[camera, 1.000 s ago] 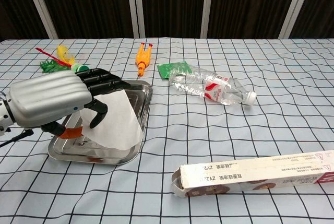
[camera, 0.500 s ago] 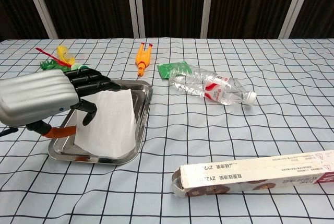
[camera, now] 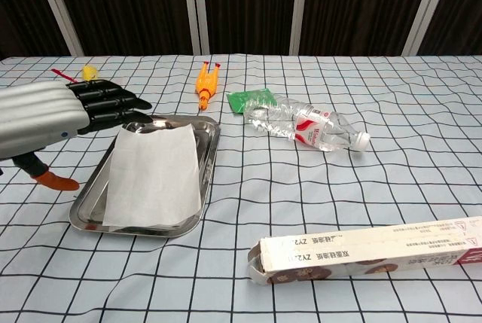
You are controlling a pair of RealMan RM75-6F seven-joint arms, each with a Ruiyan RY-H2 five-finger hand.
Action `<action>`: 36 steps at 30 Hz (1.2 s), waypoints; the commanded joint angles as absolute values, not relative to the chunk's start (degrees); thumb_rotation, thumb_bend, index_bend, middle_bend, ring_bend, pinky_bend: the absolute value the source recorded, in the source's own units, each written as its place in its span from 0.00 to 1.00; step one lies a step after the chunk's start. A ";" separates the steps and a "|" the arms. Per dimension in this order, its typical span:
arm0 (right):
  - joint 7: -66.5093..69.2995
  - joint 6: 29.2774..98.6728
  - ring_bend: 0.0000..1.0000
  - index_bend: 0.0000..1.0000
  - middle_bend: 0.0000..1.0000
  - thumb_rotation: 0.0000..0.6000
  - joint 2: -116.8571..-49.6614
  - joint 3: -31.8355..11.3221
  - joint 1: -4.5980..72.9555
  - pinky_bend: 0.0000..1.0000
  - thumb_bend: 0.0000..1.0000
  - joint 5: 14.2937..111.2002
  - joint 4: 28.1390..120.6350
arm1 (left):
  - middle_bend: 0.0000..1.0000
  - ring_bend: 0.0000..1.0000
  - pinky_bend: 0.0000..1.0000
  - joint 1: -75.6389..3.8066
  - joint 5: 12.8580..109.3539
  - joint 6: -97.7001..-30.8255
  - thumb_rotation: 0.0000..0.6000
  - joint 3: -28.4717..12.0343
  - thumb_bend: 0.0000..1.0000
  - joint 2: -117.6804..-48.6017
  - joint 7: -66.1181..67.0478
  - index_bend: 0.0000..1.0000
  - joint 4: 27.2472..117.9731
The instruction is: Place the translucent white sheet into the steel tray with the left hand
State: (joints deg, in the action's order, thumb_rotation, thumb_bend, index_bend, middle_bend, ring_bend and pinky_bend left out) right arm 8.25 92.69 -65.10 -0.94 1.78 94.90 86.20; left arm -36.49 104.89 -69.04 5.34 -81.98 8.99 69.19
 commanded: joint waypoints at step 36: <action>8.53 92.05 0.00 0.00 0.00 1.00 -64.90 -0.49 2.10 0.00 0.29 95.38 86.50 | 0.00 0.00 0.00 -47.88 34.66 -61.45 1.00 -1.93 0.56 -85.72 49.83 0.00 103.59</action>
